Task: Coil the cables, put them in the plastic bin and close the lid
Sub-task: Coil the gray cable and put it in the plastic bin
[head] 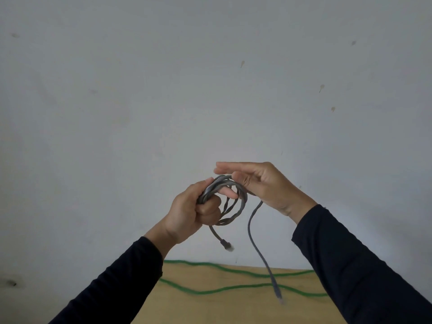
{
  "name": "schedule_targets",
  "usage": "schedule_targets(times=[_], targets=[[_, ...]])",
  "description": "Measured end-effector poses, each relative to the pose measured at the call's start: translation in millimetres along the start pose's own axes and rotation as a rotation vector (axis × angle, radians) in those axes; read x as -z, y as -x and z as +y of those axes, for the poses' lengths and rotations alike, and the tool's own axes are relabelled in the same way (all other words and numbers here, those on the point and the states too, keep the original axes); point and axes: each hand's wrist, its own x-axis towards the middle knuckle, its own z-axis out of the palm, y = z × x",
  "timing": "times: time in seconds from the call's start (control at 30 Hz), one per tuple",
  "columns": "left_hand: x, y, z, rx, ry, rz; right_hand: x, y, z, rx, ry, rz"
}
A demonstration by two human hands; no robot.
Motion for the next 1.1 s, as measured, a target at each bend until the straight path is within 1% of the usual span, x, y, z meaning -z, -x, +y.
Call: schedule_targets(times=[0.07, 0.1, 0.23, 0.3, 0.4, 0.47, 0.57, 0.63, 0.7, 0.77, 0.8, 0.97, 1.0, 1.03, 1.1], targets=[[3, 0, 0, -0.009, 0.011, 0.032, -3, 2, 0, -0.041, -0.017, -0.033], [5, 0, 0, -0.019, 0.01, 0.073, -3, 2, 0, -0.045, 0.0, -0.032], [9, 0, -3, -0.077, 0.015, 0.341, -8, 1, 3, -0.034, 0.018, -0.034], [5, -3, -5, -0.087, -0.02, 0.462, -13, -1, 5, -0.025, 0.004, 0.004], [-3, -4, -8, -0.14, -0.146, 0.564, -17, -5, 10, -0.024, -0.022, 0.079], [-6, -2, -10, -0.195, -0.279, 0.589, -16, -7, 11, -0.007, 0.008, 0.096], [-10, 3, -11, -0.283, -0.525, 0.525, -14, -7, 11, 0.015, 0.073, 0.133], [-12, 4, -8, -0.285, -0.7, 0.48, -11, -8, 10, 0.008, 0.092, 0.156], [-10, 1, -6, -0.24, -0.802, 0.455, -9, -8, 9, 0.004, 0.128, 0.16], [-8, -2, -6, -0.216, -0.761, 0.461, -9, -8, 6, 0.001, 0.122, 0.146], [-9, -3, -7, -0.222, -0.713, 0.491, -10, -8, 3, 0.006, 0.103, 0.139], [-10, -8, -15, -0.334, -0.602, 0.765, -17, -4, 4, -0.018, 0.076, 0.078], [-8, -9, -15, -0.34, -0.578, 0.779, -18, -3, 6, -0.026, 0.084, 0.072], [-7, -8, -16, -0.334, -0.555, 0.759, -19, -2, 8, -0.033, 0.102, 0.077], [-5, -5, -15, -0.297, -0.525, 0.644, -17, 0, 10, -0.047, 0.149, 0.094]])
